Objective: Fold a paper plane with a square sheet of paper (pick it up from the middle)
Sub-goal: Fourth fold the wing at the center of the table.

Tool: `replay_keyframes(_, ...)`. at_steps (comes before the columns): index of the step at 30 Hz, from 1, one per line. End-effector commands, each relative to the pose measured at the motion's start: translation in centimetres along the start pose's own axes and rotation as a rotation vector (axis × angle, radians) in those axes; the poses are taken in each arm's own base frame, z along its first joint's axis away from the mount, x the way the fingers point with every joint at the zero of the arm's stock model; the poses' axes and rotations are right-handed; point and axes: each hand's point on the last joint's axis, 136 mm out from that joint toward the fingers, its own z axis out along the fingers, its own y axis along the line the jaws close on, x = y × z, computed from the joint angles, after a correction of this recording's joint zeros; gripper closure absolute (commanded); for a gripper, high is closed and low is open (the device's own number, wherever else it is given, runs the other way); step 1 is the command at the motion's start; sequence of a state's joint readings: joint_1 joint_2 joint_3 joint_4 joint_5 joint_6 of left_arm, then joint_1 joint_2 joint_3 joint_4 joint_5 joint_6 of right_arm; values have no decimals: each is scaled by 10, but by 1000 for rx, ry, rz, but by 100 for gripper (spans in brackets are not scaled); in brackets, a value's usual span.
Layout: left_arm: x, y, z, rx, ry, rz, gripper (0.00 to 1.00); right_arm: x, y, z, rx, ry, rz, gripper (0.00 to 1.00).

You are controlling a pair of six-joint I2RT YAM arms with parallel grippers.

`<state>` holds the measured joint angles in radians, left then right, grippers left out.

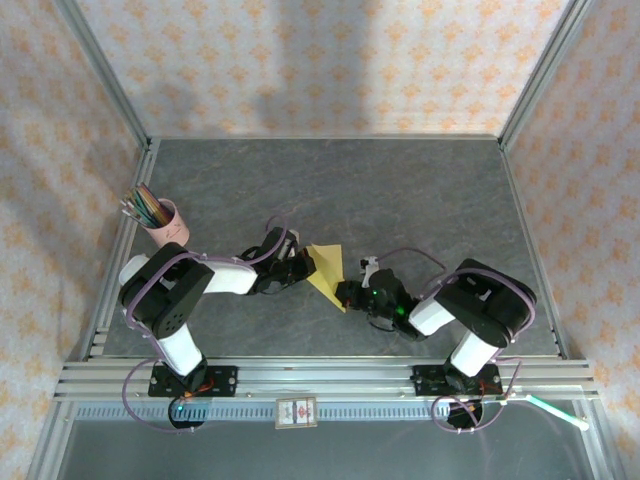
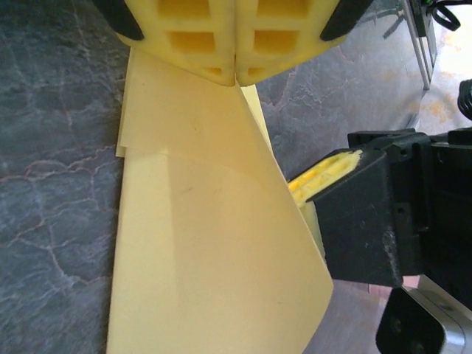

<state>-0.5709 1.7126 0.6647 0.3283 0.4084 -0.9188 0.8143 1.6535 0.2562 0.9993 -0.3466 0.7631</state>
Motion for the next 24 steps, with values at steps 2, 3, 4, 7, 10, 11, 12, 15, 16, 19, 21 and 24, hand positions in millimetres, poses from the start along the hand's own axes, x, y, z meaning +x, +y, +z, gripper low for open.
replay_keyframes(2,1,10,-2,-37,-20,-6,100,-4,4,-2,-29,-19,-2,100)
replay_keyframes(3,0,9,-3,-36,-24,-5,100,-4,2,-3,-28,-23,3,100)
replay_keyframes(4,0,9,-4,-35,-26,-6,100,-4,2,-4,-29,-27,9,100)
replay_keyframes(7,-1,7,-5,-30,-28,-6,100,-4,0,-6,-29,-37,31,100)
replay_keyframes(10,-2,4,-6,-23,-32,-4,100,-3,-4,-8,-28,-45,58,100)
replay_keyframes(11,-3,3,-7,-21,-34,-3,100,-3,-4,-8,-31,-48,66,100)
replay_keyframes(12,-4,2,-8,-19,-37,-2,100,-3,-5,-9,-33,-48,74,100)
replay_keyframes(15,-6,-2,-11,-11,-48,2,99,-1,-8,-10,-35,-53,97,100)
replay_keyframes(16,-7,-4,-12,-8,-50,3,97,-1,-9,-10,-32,-53,103,100)
replay_keyframes(19,-11,-8,-15,-2,-63,13,94,0,-12,-12,-28,-57,121,100)
replay_keyframes(21,-13,-11,-17,0,-68,21,93,1,-13,-13,-27,-61,130,100)
replay_keyframes(24,-14,-17,-21,26,-76,23,93,0,-15,-16,-23,-71,139,100)
